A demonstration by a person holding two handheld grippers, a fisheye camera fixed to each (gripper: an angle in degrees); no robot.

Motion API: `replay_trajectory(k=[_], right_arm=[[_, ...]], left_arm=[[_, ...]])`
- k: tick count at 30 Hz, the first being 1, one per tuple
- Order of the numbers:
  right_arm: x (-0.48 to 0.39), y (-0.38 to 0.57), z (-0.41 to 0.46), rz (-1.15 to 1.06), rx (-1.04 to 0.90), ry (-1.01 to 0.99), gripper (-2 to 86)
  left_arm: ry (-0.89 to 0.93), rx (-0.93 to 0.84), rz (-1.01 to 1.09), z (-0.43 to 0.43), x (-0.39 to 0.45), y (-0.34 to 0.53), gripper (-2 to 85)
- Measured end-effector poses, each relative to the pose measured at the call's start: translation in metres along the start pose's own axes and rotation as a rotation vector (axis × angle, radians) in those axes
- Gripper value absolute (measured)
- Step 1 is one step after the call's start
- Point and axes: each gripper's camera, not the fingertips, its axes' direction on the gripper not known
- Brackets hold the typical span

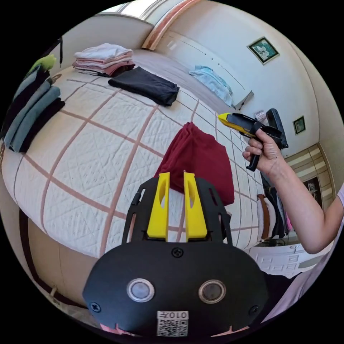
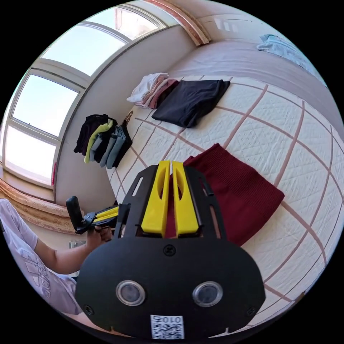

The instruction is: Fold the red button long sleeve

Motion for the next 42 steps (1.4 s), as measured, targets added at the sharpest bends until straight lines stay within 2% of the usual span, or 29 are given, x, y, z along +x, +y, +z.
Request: replay_trajectory(k=[2, 4, 6, 8, 11, 14, 17, 24, 29, 32, 38, 42], right_arm=[[0.003, -0.003, 0.018, -0.015, -0.073, -0.06, 3.9], [-0.001, -0.009, 0.037, -0.054, -0.093, -0.044, 3.8], [0.001, -0.023, 0.071, -0.092, -0.173, 0.038, 4.3], [0.006, -0.036, 0.097, -0.128, -0.26, 0.124, 4.8], [0.01, -0.057, 0.105, -0.182, -0.377, 0.092, 5.3], [0.011, -0.055, 0.059, -0.218, -0.271, 0.186, 7.3], [0.044, -0.03, 0.006, -0.092, -0.188, 0.252, 9.6], [0.108, 0.066, -0.041, 0.169, -0.033, 0.069, 11.9], [0.128, 0.093, -0.026, 0.273, 0.028, -0.121, 10.9], [0.134, 0.086, -0.008, 0.299, -0.002, -0.147, 9.3], [0.136, 0.059, 0.034, 0.176, -0.144, 0.008, 8.3], [0.157, 0.055, 0.017, 0.186, -0.158, -0.072, 8.9]], left_arm=[[-0.038, -0.019, 0.146, 0.021, 0.022, -0.017, 5.7], [-0.05, -0.041, 0.192, 0.044, 0.028, -0.03, 5.7], [-0.056, -0.056, 0.17, 0.066, 0.024, -0.039, 5.6], [-0.126, -0.15, 0.113, 0.099, 0.01, -0.044, 5.6], [-0.127, -0.141, 0.098, 0.114, -0.002, -0.045, 5.9], [-0.106, -0.087, 0.079, 0.096, 0.002, -0.048, 7.1], [0.008, 0.019, -0.063, 0.066, 0.006, -0.032, 8.9], [0.288, -0.154, -0.16, 0.113, 0.041, 0.02, 10.7], [0.308, -0.179, -0.146, 0.156, 0.055, 0.017, 11.2], [0.319, -0.151, -0.098, 0.166, 0.068, 0.004, 11.3], [0.301, -0.235, -0.091, 0.197, 0.075, 0.004, 9.5], [0.295, -0.302, -0.036, 0.207, 0.073, -0.007, 9.3]])
